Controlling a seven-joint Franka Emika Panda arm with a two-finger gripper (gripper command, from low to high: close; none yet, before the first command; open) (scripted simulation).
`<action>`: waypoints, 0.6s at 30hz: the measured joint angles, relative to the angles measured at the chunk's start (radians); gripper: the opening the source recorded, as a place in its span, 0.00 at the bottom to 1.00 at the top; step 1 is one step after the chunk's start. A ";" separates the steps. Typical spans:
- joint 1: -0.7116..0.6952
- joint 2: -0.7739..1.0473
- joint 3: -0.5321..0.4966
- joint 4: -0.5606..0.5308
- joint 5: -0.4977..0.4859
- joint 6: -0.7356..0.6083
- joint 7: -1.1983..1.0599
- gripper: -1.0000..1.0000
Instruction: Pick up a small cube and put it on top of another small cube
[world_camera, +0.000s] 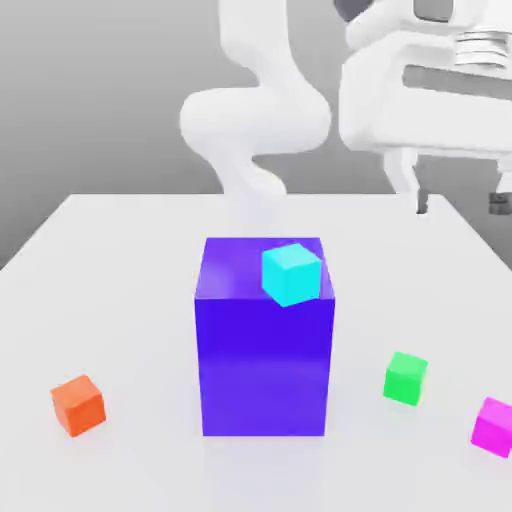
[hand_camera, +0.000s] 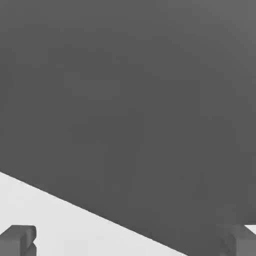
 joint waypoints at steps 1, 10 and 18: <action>0.010 0.036 0.012 -0.003 -0.010 0.012 -0.001 0.50; 0.138 0.363 0.078 -0.030 -0.090 0.123 -0.019 0.50; 0.258 0.642 0.005 0.001 -0.210 0.285 0.043 0.00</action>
